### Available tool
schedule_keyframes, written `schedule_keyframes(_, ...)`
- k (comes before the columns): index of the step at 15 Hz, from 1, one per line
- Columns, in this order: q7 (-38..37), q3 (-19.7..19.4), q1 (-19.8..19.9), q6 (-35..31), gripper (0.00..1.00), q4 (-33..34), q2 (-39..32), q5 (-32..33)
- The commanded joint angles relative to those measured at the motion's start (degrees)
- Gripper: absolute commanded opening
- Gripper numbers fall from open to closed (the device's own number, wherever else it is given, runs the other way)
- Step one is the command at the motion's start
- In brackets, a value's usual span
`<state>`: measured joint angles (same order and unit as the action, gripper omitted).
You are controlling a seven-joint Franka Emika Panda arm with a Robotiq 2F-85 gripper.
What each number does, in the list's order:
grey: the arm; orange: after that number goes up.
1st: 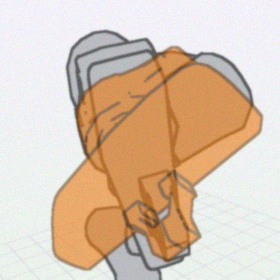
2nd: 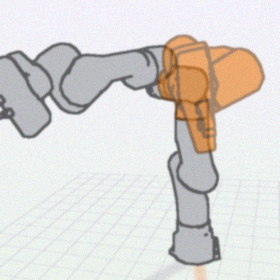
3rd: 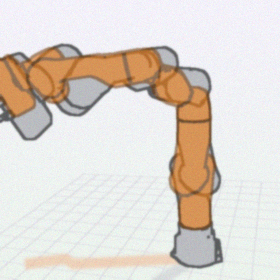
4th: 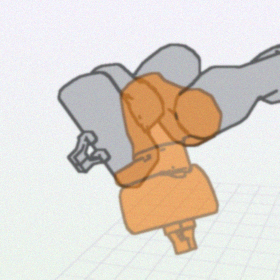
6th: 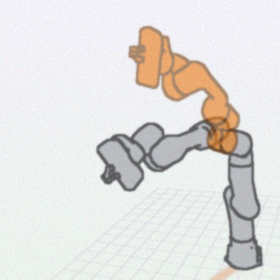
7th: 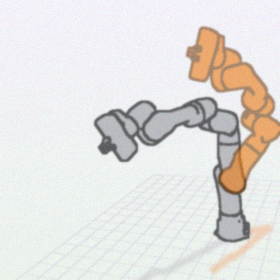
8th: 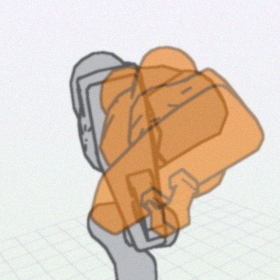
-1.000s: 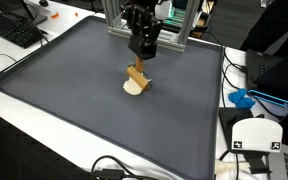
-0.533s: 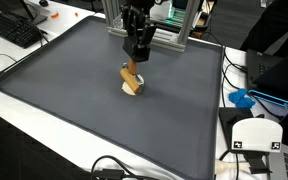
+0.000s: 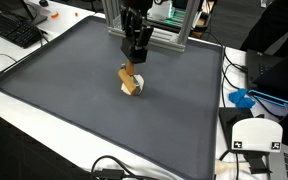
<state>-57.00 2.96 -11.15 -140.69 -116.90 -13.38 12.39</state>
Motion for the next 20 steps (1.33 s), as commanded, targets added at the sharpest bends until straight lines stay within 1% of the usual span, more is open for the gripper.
schedule_keyframes(1, 1.58, 0.5, -0.24, 3.23, 0.22, 0.95, -0.28, -2.52)
schedule_keyframes(6, 5.21, 1.56, -0.08, 6.45, 0.22, 1.87, -0.18, -5.48)
schedule_keyframes(9, 8.78, 2.32, -0.07, 7.76, 0.22, 1.92, -0.44, -7.6)
schedule_keyframes(13, 10.69, 2.37, -0.2, 9.54, 0.22, 2.15, -0.67, -8.35)
schedule_keyframes(17, 10.76, 2.17, -0.34, 10.43, 0.22, 2.37, -0.68, -8.29)
schedule_keyframes(20, 7.99, 1.19, -0.55, 7.38, 0.22, 2.43, -0.89, -6.19)
